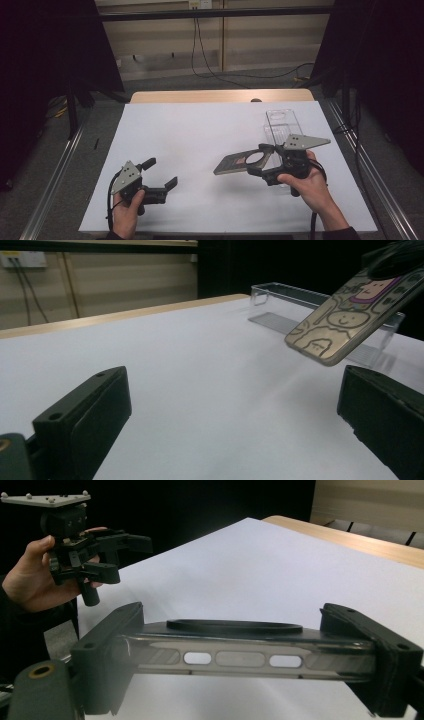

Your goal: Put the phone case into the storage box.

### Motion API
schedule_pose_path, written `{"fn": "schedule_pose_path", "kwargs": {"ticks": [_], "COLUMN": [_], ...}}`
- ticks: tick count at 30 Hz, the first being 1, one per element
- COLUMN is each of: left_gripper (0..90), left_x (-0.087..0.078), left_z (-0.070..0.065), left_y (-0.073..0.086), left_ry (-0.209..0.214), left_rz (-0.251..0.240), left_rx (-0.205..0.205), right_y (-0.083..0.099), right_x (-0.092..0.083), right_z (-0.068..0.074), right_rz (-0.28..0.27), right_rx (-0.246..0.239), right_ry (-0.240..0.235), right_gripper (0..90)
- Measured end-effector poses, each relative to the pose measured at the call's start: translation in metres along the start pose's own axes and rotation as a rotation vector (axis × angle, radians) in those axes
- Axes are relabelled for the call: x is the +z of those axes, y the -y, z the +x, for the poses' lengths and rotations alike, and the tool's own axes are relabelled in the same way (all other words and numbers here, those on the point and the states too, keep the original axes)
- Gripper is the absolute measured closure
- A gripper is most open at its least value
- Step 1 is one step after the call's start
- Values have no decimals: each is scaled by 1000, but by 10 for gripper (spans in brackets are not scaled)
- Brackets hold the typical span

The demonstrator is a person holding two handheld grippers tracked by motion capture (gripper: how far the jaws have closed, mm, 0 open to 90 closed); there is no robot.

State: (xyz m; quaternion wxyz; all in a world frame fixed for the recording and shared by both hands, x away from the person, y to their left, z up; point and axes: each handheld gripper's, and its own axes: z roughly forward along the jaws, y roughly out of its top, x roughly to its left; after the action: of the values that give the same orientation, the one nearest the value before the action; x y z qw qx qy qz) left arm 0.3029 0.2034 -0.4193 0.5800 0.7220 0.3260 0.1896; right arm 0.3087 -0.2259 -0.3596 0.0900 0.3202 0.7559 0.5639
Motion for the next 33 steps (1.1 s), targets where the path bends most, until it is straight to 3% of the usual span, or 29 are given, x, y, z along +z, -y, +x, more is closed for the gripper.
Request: {"fn": "schedule_pose_path", "kwargs": {"ticks": [4,8,13,16,19,23,25,28,33], "left_gripper": [8,11,10,14,20,23,23,27,34], "left_x": [-6,-11,-18,-20,-22,-21,-21,-21,-22], "left_z": [2,3,5,7,9,13,13,12,11], "left_y": [4,8,9,11,12,14,14,13,12], "left_ry": [15,-7,-26,-46,-53,-62,-79,-46,-67], "left_rz": [1,-4,-3,5,3,0,2,5,-5], "left_rx": [-6,-34,0,-13,14,-15,-8,-16,-8], "right_y": [-4,-7,-9,-11,-14,-16,-18,-22,-31], "right_x": [-6,-12,-17,-20,-22,-23,-23,-24,-31], "right_z": [-3,-7,-12,-14,-16,-21,-23,-26,-32], "right_rz": [-13,-23,-29,-29,-29,-33,-32,-33,-48], "right_rx": [5,13,24,26,29,36,38,40,36], "right_ry": [20,42,61,69,90,120,121,136,168], "right_gripper": [117,117,117,117,117,117,117,117,117]}}
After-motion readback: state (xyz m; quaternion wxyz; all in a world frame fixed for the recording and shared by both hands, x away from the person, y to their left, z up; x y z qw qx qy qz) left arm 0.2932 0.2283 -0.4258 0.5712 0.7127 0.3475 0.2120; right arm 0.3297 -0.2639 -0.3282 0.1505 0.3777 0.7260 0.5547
